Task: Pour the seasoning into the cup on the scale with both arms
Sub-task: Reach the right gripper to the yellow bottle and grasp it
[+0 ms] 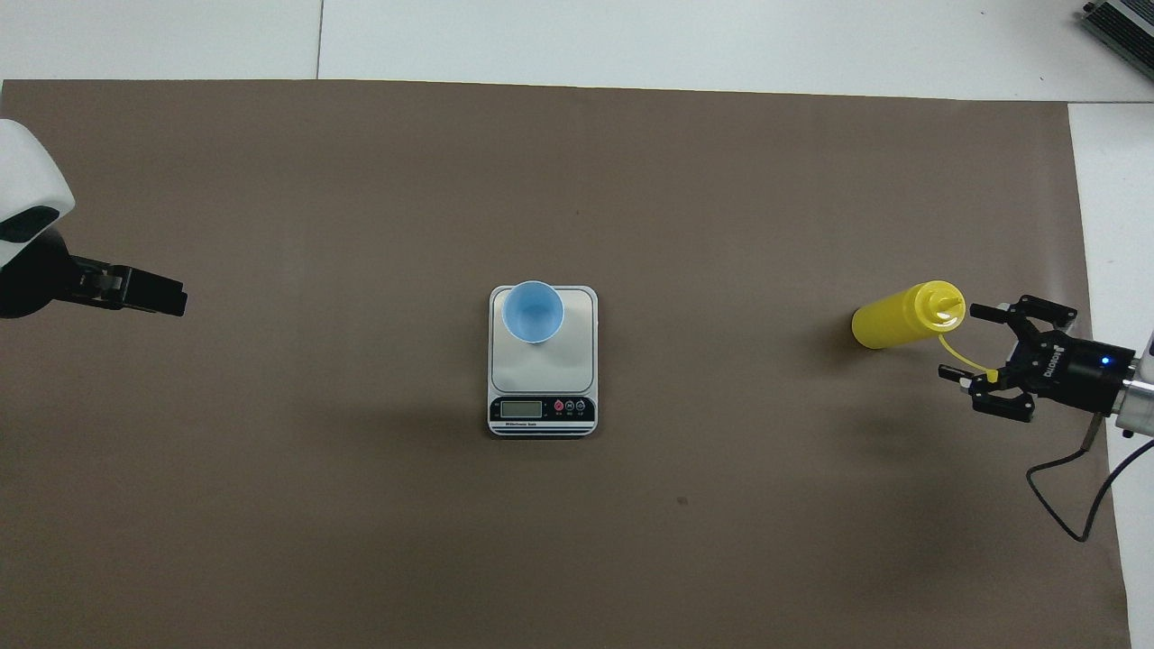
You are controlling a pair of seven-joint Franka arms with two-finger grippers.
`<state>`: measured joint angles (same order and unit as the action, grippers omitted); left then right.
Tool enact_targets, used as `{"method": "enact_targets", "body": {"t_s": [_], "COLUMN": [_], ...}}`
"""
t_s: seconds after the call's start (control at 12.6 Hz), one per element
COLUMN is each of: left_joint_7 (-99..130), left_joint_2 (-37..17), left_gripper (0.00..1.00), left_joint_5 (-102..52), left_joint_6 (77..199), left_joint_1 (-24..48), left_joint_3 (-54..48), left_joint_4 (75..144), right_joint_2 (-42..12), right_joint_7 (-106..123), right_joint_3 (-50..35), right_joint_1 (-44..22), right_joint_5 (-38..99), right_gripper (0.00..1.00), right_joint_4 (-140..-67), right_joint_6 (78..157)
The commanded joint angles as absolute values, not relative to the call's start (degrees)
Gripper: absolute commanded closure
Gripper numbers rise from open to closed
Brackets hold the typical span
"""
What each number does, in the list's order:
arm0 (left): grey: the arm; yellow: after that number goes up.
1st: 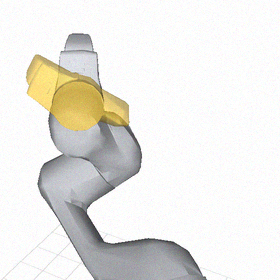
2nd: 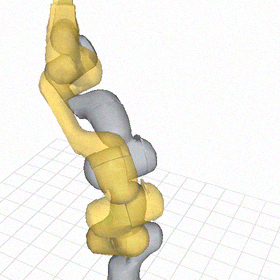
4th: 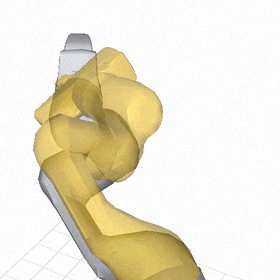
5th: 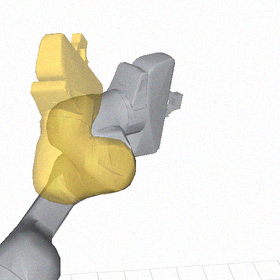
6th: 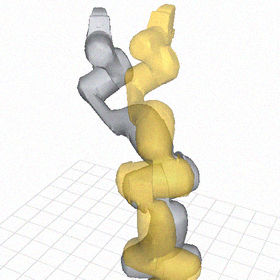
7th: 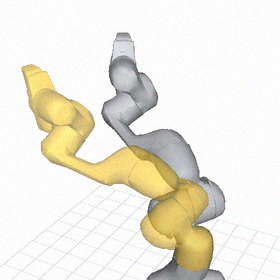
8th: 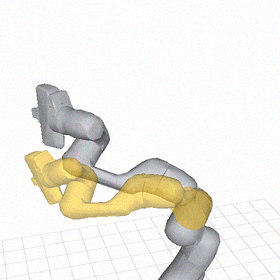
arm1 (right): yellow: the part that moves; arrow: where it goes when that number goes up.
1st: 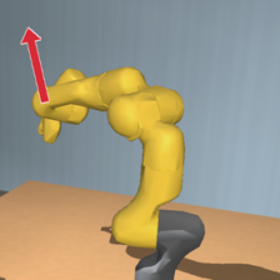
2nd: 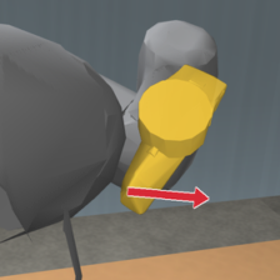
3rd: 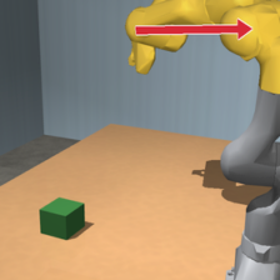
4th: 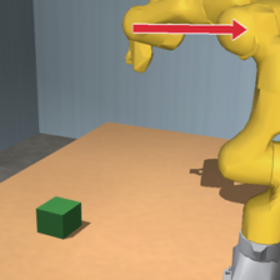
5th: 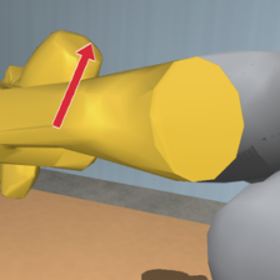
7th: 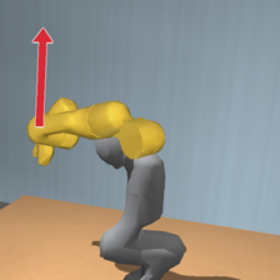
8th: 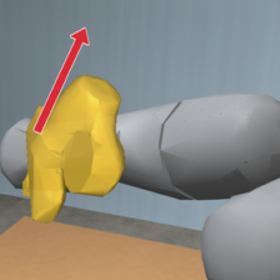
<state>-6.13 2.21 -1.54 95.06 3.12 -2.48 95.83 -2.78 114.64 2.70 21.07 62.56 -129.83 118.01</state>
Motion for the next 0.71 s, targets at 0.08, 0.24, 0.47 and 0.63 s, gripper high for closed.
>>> {"method": "enact_targets", "body": {"t_s": [0.08,0.24,0.47,0.63], "left_joint_7": [-5.54,-5.62,-5.54,-2.31], "left_joint_2": [3.34,2.73,3.51,3.87], "left_gripper": [0.00,0.00,0.00,0.00], "left_joint_5": [-2.72,-2.64,-2.55,-2.64], "left_joint_6": [91.16,87.03,87.45,87.54], "left_joint_1": [2.37,2.20,2.37,2.29], "left_joint_3": [-2.90,-2.90,-2.90,-2.90], "left_joint_4": [93.18,89.31,90.87,91.58], "right_joint_2": [-4.48,-5.36,-7.54,-8.96], "right_joint_7": [118.38,119.88,120.58,122.34], "right_joint_3": [2.55,2.55,2.55,2.46], "right_joint_1": [20.57,20.57,19.86,19.78], "right_joint_5": [66.00,68.89,72.75,75.58], "right_gripper": [0.00,0.00,0.00,0.00], "right_joint_4": [-130.17,-130.17,-129.99,-129.55], "right_joint_6": [117.77,118.30,118.57,118.57]}}
